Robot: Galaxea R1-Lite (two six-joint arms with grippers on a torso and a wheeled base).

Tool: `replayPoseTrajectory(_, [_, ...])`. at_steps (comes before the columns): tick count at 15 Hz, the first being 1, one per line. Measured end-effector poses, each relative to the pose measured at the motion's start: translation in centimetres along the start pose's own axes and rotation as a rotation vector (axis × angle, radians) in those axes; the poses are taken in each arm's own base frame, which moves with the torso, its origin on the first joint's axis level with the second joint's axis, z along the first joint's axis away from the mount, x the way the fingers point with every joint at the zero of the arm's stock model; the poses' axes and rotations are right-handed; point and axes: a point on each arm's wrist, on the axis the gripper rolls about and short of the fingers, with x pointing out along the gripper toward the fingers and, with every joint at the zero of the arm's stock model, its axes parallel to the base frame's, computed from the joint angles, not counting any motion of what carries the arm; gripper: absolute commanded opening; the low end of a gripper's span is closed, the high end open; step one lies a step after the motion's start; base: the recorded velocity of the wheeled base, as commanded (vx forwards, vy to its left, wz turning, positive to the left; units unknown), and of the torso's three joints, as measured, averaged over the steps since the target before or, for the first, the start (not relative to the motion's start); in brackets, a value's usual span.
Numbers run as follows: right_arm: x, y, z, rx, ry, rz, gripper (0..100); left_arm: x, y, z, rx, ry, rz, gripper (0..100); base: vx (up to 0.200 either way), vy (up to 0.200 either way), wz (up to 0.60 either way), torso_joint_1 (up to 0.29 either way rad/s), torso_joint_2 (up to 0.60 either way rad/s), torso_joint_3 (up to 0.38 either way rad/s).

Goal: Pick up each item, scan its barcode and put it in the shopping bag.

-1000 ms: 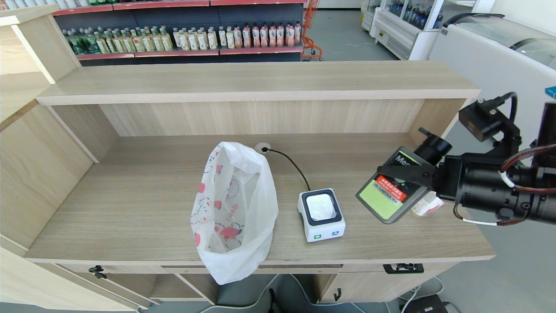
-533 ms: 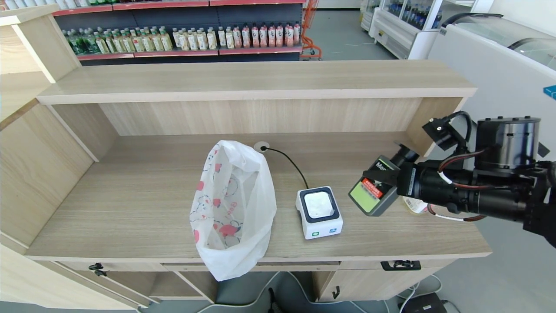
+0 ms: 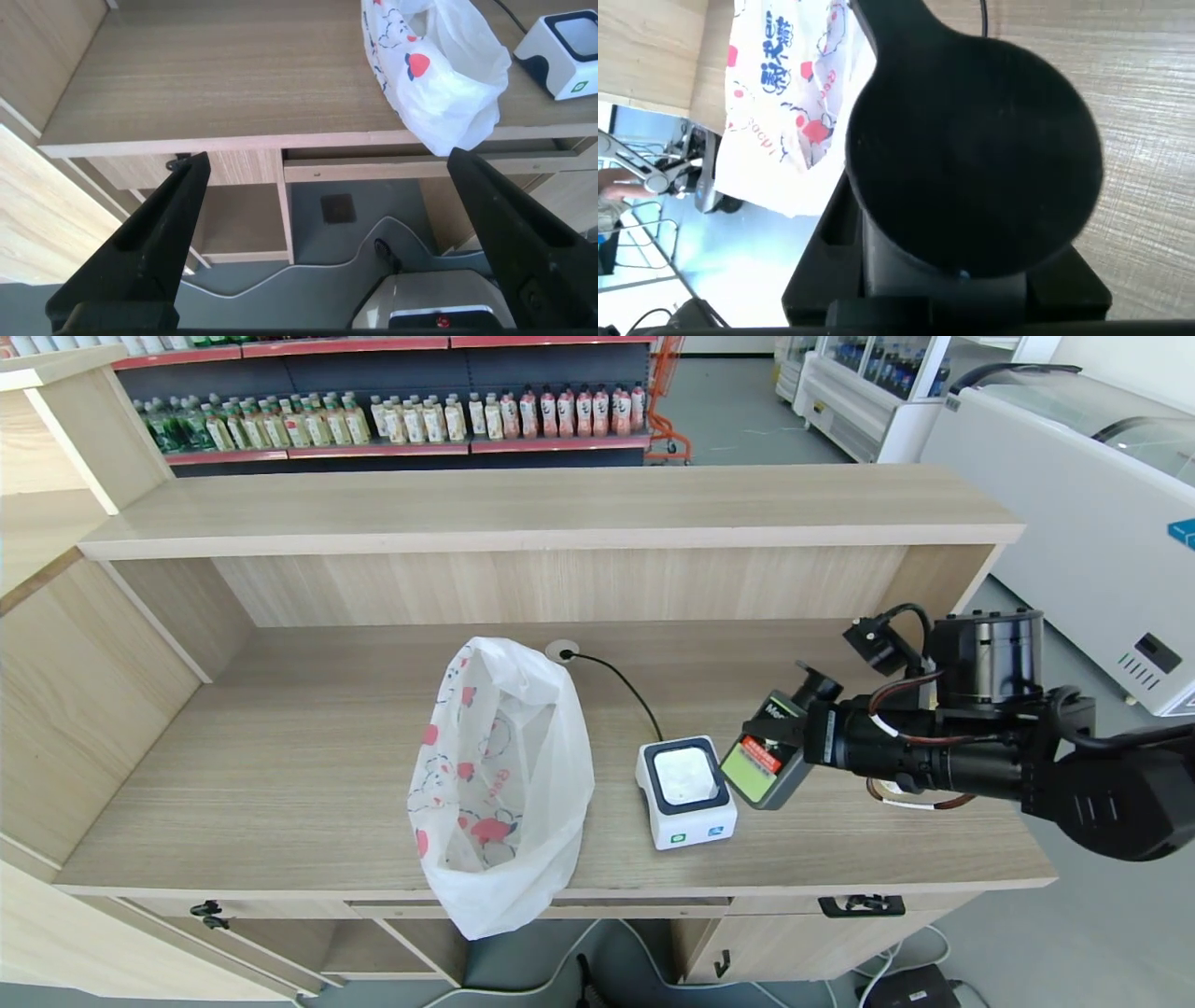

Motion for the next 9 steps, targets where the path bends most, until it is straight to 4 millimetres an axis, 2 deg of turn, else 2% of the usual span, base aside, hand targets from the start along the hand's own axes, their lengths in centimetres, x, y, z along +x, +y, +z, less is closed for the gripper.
replayPoseTrajectory(4, [1.6, 0.2, -0.2, -0.032, -0.028, 0.085, 0, 0.0, 0.0, 0.0, -0.001, 0.0, 0.0, 100, 0.0, 0.0, 0.0, 0.0, 0.0, 0.0])
replayPoseTrajectory(9, [3.8, -0.3, -1.4, -0.031, 0.006, 0.095, 0, 0.0, 0.0, 0.0, -0.001, 0.0, 0.0, 100, 0.0, 0.0, 0.0, 0.0, 0.0, 0.0])
